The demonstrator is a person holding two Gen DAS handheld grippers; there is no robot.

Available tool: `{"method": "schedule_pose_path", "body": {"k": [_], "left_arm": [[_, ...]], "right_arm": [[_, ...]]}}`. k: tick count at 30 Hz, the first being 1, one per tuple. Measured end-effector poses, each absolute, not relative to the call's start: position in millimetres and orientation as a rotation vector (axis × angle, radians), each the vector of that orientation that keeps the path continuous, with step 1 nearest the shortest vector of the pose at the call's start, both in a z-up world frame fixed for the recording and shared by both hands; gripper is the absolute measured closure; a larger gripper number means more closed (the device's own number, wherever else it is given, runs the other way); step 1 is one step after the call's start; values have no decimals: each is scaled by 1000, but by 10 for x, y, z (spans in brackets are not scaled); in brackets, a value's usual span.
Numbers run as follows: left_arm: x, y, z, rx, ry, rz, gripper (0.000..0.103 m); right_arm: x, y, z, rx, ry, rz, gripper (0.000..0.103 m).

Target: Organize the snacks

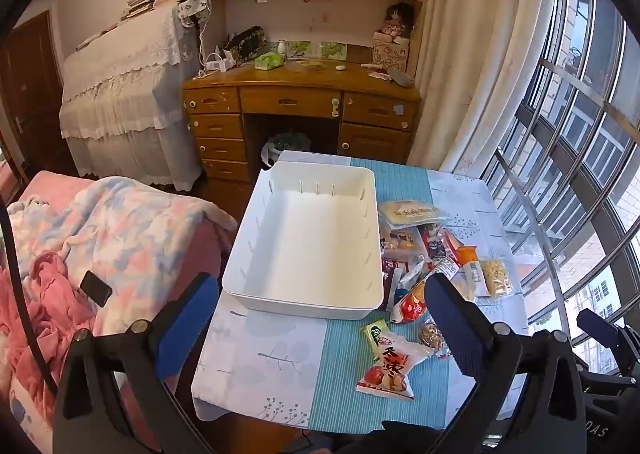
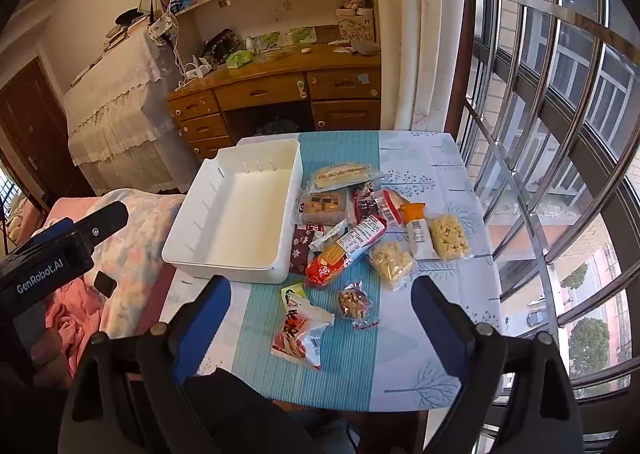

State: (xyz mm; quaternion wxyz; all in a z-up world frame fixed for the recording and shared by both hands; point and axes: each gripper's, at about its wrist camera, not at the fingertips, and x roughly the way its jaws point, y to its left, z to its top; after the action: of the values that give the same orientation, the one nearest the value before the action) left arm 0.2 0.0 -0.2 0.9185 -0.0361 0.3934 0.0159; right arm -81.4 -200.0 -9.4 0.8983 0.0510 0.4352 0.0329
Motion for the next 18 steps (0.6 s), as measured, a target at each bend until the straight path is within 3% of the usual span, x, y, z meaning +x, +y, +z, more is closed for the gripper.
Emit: {"method": "schedule_pose_path", "body": {"k": [18], "left_arm": [[51,-23,26,-59,808,43,1]], "right_arm": [[-782,-1999,-90,116,899,67,11]]}}
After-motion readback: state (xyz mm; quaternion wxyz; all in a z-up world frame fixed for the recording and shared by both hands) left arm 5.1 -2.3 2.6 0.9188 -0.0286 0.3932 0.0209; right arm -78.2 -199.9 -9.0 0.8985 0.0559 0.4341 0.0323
